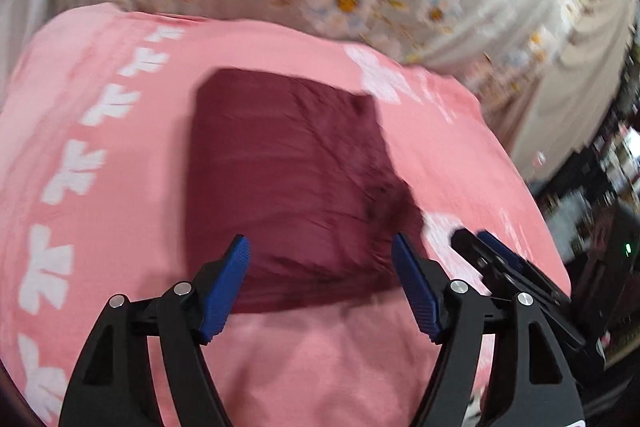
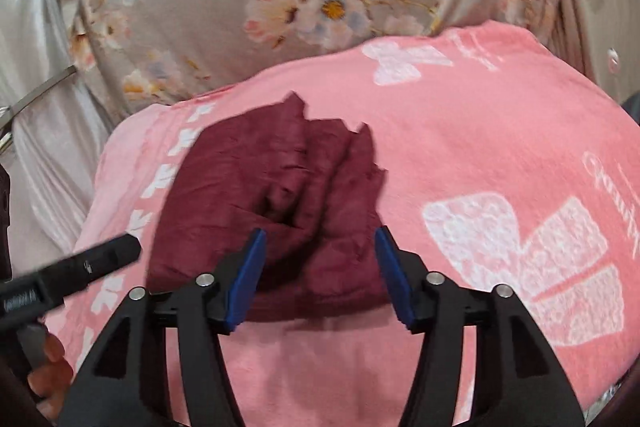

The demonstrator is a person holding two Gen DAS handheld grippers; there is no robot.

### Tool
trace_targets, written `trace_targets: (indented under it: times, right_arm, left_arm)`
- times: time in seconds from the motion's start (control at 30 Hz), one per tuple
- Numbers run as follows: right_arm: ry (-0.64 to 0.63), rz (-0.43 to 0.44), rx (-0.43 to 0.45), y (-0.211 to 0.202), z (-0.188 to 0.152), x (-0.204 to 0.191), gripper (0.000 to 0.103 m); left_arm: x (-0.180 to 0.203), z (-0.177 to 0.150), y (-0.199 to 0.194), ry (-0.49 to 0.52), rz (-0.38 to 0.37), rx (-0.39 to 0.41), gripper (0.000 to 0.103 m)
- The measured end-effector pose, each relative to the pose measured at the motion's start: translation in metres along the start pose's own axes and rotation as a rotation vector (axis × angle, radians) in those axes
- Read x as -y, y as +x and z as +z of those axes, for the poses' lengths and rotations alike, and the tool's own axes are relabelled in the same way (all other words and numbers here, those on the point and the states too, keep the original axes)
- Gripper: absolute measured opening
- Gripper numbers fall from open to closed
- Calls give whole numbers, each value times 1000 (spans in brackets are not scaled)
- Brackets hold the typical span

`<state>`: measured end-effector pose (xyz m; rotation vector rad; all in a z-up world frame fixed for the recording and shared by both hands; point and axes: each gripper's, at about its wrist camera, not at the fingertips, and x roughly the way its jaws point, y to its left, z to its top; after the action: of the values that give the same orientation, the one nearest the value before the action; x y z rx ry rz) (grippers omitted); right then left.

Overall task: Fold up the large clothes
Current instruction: 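Lift the jacket edge with both tools and fold it over the bundle, then grasp the end of the jacket bundle with both tools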

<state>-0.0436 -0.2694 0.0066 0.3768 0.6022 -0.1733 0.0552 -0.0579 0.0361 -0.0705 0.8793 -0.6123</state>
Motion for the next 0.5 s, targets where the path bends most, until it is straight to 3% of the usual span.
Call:
trace_targets:
  times: [0.13,0.2,0.23,0.27,0.33,0.37,0.5]
  right_arm:
    - [-38,21,-40,20,3,-24,60]
    - [-51,15,-71,35,4,-30,60]
    - [-52,13,-87,41,4,-31,54]
    - [-52,11,-99,47,4,-30,37]
    - [-29,10,-117,51,4,-23,16]
    - [-5,30,-113,48,6,-17,10]
    - [23,-9,-61,29,8,2,7]
  left_arm:
    - [-33,11,17,-31,207,-13,71]
    - [-44,10,29,-59,240,-47,70]
    - [-49,10,35,-79,230,-63,69]
    - [-50,12,39,-93,221,-72,69]
    - [-51,13,44,-103,202,-79,69]
    - [-49,14,45,-102,206,-79,69]
    - [-38,16,53,-66,210,-76,69]
